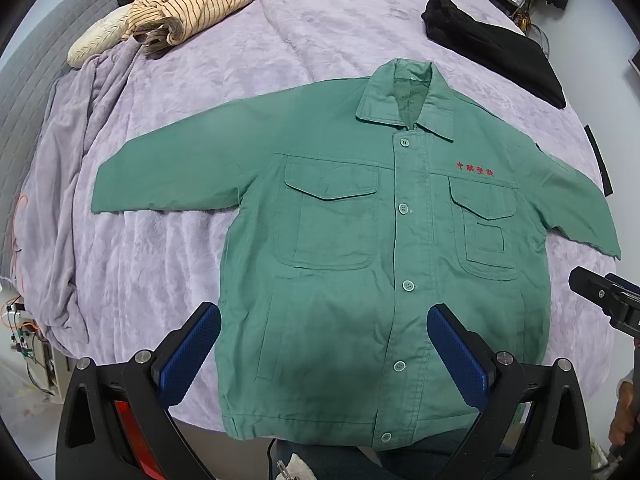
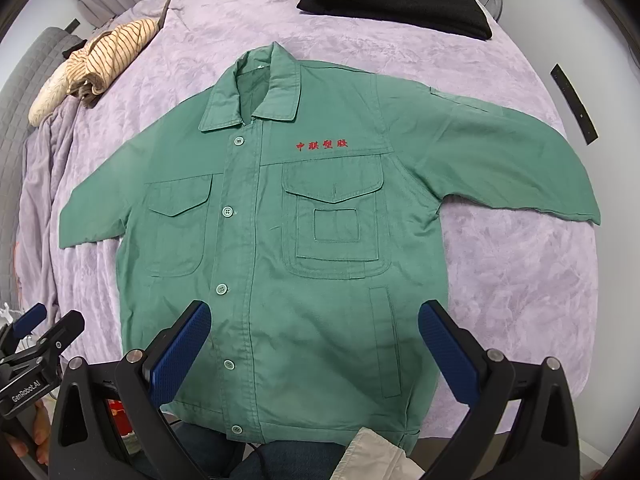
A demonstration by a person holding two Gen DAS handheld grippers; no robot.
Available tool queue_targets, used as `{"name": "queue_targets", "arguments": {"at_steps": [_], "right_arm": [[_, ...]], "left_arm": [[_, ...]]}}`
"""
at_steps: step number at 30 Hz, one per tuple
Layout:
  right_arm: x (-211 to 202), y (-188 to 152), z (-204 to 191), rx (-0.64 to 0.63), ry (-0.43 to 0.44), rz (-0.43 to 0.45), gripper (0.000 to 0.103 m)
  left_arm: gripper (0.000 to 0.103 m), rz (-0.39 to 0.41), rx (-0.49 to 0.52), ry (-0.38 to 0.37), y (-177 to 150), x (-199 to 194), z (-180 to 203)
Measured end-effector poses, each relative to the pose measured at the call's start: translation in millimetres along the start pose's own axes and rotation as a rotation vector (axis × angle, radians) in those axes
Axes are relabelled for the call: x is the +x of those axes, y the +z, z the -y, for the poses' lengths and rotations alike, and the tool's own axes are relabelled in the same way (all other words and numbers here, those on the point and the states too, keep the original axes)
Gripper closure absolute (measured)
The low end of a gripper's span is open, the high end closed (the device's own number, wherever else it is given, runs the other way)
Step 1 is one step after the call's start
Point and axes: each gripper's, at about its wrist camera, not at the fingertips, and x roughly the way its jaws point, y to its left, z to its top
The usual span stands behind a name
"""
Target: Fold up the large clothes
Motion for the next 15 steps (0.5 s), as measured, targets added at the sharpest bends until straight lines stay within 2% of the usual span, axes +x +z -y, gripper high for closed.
{"name": "queue_targets", "arguments": {"at_steps": [15], "right_arm": [[1.2,-1.5,1.8,0.003,0.002,-0.003,0.0]], "left_arm": [[0.0,0.0,-0.001,0.001,0.5,0.0,0.7]]}}
